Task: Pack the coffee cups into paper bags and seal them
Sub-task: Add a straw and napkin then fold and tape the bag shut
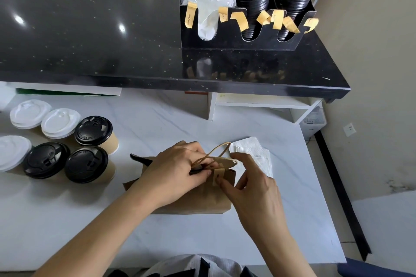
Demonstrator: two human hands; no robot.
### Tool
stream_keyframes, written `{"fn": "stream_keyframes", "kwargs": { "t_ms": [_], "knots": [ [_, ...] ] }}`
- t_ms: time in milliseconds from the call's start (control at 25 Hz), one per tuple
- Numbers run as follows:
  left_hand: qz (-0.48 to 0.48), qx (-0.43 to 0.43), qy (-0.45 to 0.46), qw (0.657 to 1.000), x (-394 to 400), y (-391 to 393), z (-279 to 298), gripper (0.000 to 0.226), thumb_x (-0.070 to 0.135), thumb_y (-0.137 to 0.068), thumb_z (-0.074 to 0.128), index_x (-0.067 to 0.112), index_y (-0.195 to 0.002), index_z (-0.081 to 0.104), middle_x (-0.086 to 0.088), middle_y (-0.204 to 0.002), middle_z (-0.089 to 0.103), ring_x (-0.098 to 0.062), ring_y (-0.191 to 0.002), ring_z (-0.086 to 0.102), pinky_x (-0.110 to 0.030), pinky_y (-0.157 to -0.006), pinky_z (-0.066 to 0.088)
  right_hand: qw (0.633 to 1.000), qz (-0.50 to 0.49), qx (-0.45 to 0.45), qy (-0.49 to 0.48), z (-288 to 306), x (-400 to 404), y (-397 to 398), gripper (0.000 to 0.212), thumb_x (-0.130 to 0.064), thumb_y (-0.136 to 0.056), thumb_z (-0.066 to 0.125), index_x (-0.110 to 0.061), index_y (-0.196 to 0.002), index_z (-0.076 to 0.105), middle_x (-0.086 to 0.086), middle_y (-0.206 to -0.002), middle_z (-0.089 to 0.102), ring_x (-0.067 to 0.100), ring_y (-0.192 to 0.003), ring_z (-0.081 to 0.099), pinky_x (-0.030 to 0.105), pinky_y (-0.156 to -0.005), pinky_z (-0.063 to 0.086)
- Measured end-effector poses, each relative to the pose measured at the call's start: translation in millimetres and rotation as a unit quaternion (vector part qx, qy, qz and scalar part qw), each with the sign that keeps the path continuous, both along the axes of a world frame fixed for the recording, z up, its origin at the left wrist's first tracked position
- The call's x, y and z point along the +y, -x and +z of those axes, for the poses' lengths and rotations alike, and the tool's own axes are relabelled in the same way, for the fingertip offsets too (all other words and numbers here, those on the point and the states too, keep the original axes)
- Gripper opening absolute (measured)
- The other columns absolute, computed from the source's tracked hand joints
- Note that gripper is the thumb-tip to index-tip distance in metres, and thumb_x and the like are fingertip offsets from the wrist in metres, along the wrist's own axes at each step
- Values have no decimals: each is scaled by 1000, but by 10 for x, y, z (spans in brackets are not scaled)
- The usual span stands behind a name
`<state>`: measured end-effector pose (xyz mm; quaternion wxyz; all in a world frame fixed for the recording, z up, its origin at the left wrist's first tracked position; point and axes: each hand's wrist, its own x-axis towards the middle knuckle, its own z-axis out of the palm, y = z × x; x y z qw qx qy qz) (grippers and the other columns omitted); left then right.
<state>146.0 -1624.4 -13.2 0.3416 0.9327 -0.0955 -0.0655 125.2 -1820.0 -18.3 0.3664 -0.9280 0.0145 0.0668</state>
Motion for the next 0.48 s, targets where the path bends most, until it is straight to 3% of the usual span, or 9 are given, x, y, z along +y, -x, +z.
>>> {"fn": "stream_keyframes", "kwargs": {
  "t_ms": [200, 480],
  "knots": [
    [6, -15, 0, 1000, 11, 8, -5, 3, 36, -90, 72, 33, -90, 71, 22, -101, 57, -2, -96, 52, -29, -79, 46, 994, 74, -70, -35, -34, -65, -98, 31, -33, -84, 76, -50, -109, 70, -16, -99, 46, 0, -89, 52, 15, -66, 40],
    [18, -58, 14, 998, 109, 60, 30, 18, 37, -83, 78, 40, -97, 67, 21, -97, 60, -2, -92, 58, -23, -76, 45, 983, 120, -120, -71, -74, -114, -228, 38, -29, -88, 77, -63, -102, 71, -14, -97, 48, 11, -91, 53, 13, -67, 36]
  ]
}}
